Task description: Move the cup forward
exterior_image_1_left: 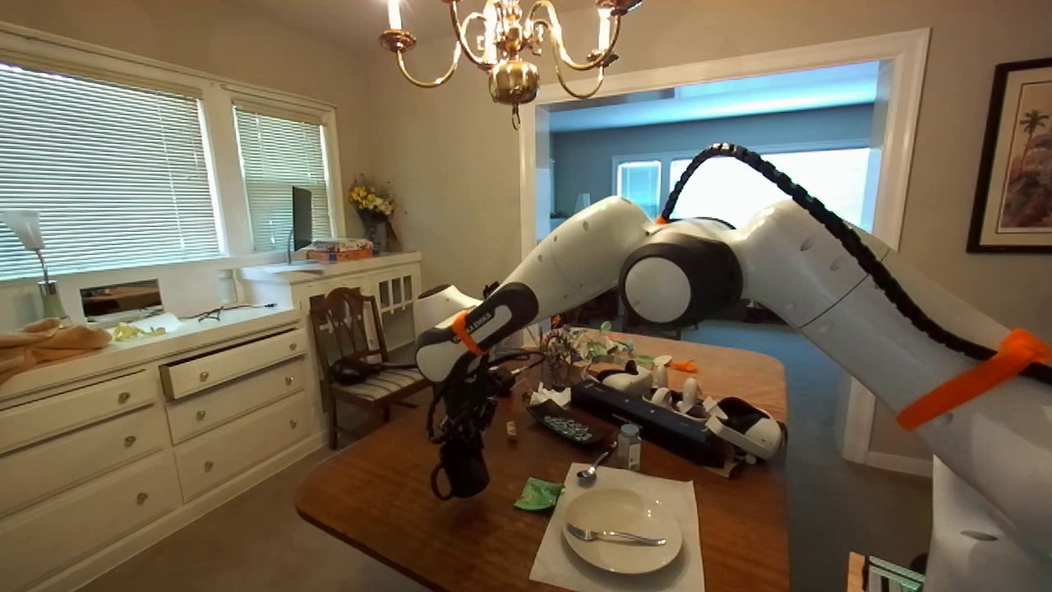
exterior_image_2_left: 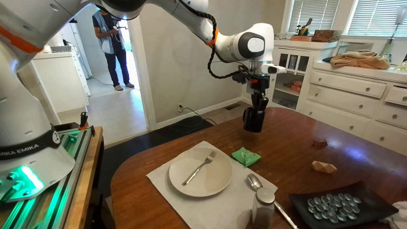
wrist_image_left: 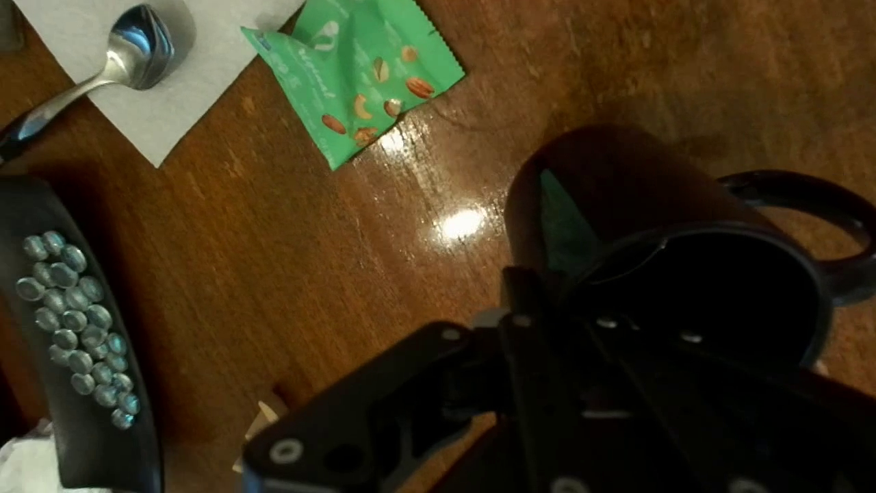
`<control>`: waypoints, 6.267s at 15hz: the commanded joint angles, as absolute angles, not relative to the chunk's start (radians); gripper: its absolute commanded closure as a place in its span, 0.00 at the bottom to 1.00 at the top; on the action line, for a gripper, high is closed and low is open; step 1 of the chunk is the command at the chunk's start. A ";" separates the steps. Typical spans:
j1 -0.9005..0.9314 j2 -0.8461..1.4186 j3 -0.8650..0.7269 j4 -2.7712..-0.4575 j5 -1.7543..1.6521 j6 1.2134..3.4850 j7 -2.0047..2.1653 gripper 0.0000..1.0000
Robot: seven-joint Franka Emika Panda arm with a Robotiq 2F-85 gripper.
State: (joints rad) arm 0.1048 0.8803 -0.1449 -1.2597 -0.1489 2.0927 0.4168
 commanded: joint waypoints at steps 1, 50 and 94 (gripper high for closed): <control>0.209 0.735 -0.229 -1.497 -0.230 2.223 0.624 0.98; -0.295 0.060 -0.412 -2.754 -0.712 3.124 1.600 0.98; -0.504 0.209 -0.380 -2.652 -0.603 3.198 1.442 0.98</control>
State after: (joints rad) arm -0.4612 0.1688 -0.4220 -2.6498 -0.6717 3.0963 1.4590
